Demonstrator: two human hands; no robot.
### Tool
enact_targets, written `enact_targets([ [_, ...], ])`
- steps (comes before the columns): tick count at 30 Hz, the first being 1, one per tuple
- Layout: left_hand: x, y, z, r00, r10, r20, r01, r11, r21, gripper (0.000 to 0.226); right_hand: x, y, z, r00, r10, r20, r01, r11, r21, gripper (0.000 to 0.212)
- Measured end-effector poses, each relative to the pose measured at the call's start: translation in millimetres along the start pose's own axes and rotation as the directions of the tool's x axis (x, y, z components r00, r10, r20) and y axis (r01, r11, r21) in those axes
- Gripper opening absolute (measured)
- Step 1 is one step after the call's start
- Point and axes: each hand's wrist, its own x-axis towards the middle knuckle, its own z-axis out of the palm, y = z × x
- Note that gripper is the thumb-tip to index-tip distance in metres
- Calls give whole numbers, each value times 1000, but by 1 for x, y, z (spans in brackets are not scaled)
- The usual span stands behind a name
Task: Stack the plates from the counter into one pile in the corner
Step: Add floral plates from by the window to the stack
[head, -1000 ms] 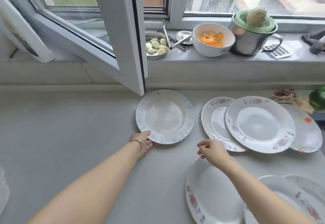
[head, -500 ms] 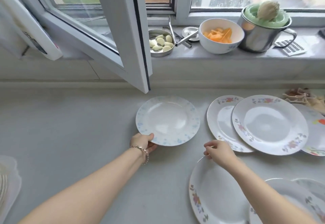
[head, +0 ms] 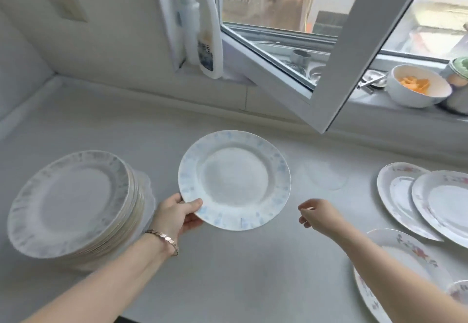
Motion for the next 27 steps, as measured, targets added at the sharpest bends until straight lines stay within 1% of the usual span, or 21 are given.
enact_targets([
  [3, -17, 10, -70, 994, 87, -59, -90, 995, -48, 21, -11, -46, 43, 998, -57, 31, 58, 998, -35, 21],
  [6, -28, 17, -138, 986, 127, -107, -137, 987, -82, 21, -19, -86, 87, 994, -95, 51, 99, 992, -79, 19],
  [9, -33, 24, -197, 977, 149, -156, -168, 979, -115, 22, -26, -116, 127, 990, -113, 82, 123, 985, -120, 20],
  [13, -35, 22, -253, 969, 119, -218, -158, 972, -173, 20, -36, -144, 162, 987, -115, 110, 131, 980, -151, 19],
  [19, -30, 12, -289, 963, 56, -265, -124, 962, -244, 20, -44, -158, 177, 990, -93, 107, 110, 980, -164, 21],
  [23, -26, 6, -296, 956, 26, -292, -104, 961, -255, 21, -47, -161, 173, 991, -92, 93, 107, 979, -175, 22],
  [27, -24, 5, -301, 949, 9, -315, -92, 964, -249, 20, -51, -165, 170, 989, -116, 97, 133, 972, -195, 18],
])
